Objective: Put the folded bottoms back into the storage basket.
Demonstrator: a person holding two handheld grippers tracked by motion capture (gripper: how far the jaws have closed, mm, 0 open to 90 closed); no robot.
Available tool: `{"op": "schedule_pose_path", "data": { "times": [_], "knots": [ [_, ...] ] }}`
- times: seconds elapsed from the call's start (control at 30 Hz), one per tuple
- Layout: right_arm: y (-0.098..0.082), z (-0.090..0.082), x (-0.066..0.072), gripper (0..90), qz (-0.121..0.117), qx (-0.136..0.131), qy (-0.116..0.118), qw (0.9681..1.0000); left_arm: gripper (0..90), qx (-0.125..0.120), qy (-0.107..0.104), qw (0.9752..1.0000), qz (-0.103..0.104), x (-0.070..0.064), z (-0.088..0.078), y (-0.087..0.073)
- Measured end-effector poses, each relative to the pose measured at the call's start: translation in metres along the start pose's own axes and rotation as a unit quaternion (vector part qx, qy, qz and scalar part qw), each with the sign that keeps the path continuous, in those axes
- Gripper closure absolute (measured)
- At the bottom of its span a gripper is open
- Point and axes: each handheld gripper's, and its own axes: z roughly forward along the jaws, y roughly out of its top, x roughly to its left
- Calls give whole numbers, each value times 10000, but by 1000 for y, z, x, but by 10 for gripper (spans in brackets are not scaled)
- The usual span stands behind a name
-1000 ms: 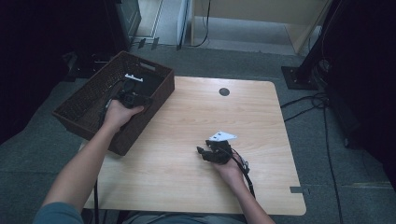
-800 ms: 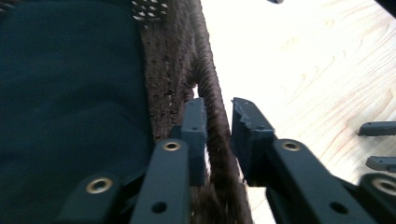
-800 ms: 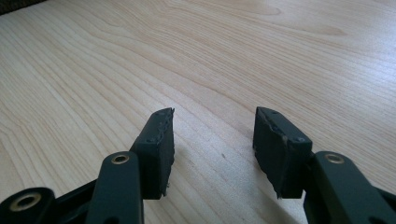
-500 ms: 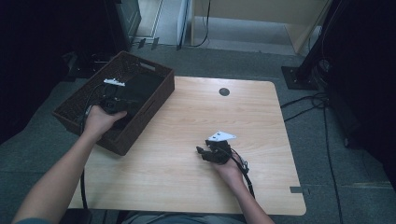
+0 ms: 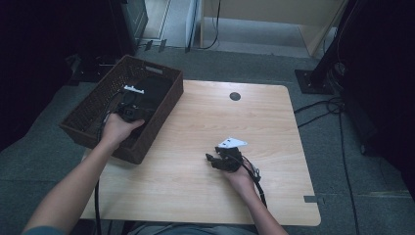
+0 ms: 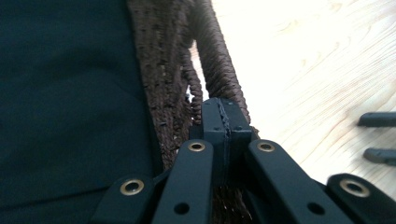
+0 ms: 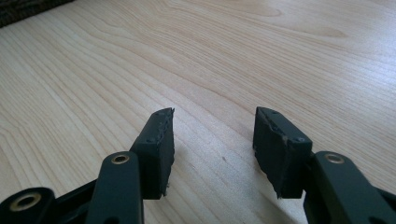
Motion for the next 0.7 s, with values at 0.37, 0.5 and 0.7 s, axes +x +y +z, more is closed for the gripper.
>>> {"op": "schedule_pose_path", "data": {
  "times": [0.37,0.5,0.7],
  "knots": [
    [0,0,1,483,-15,-2,-14,10000,900,-245,-202,9992,-261,-22,24,15],
    [0,0,1,483,-30,-1,-23,10000,900,-294,-212,9990,-270,-24,28,17],
    [0,0,1,483,-44,-5,-21,10000,895,-346,-198,9987,-317,-26,32,19]
  ]
}}
